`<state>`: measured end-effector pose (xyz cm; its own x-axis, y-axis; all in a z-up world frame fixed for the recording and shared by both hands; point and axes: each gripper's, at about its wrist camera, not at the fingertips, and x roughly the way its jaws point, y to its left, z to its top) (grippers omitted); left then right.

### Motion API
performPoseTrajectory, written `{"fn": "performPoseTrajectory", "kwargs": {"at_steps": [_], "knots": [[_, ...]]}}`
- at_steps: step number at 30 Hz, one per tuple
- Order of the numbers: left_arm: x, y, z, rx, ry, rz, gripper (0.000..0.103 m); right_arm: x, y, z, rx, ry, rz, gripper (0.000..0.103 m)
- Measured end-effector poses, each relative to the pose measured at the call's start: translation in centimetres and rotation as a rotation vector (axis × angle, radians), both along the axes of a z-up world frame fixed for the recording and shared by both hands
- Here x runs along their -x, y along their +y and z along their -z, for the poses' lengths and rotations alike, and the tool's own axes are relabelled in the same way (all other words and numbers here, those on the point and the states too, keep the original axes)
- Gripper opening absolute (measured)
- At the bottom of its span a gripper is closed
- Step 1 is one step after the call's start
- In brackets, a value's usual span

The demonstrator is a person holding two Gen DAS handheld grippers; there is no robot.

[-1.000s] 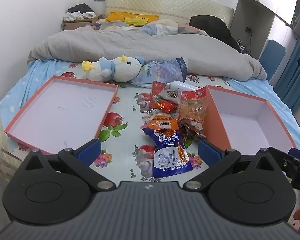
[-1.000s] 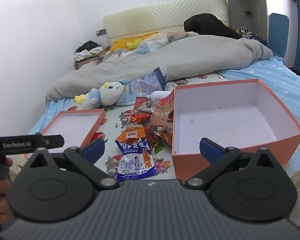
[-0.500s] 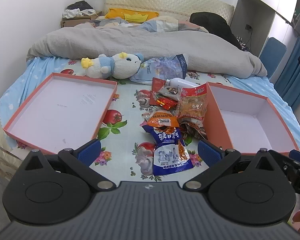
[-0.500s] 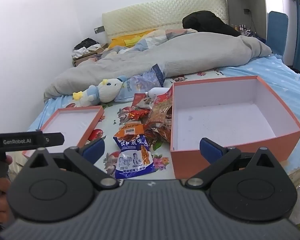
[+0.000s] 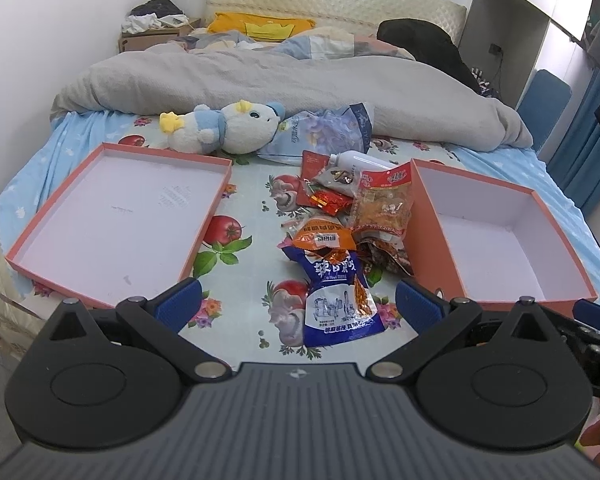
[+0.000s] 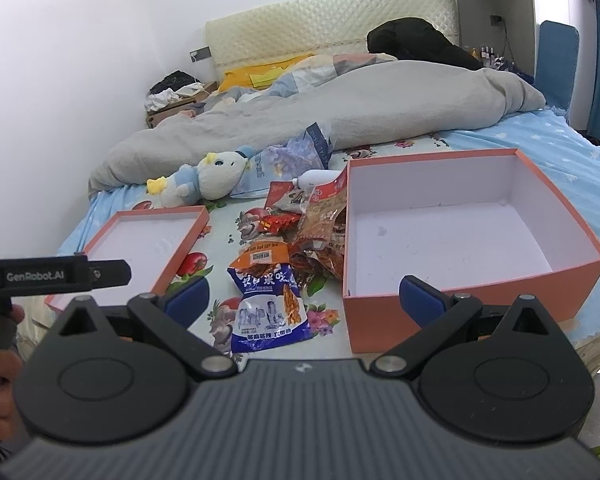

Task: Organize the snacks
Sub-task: 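Move both grippers open toward the snack pile beside the deep box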

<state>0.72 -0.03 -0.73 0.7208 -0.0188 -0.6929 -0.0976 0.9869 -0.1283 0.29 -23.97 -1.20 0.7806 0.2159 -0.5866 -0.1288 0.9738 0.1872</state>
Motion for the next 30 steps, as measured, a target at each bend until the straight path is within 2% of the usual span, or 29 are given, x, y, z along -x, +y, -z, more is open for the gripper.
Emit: {"fn": "performPoseTrajectory", "kwargs": {"at_steps": [30], "knots": [[-1.4,0.0,-0.3,0.006,0.025,0.029,0.103,-0.5,1.0,0.1,0.009,0.021,-0.034,0.103]]}}
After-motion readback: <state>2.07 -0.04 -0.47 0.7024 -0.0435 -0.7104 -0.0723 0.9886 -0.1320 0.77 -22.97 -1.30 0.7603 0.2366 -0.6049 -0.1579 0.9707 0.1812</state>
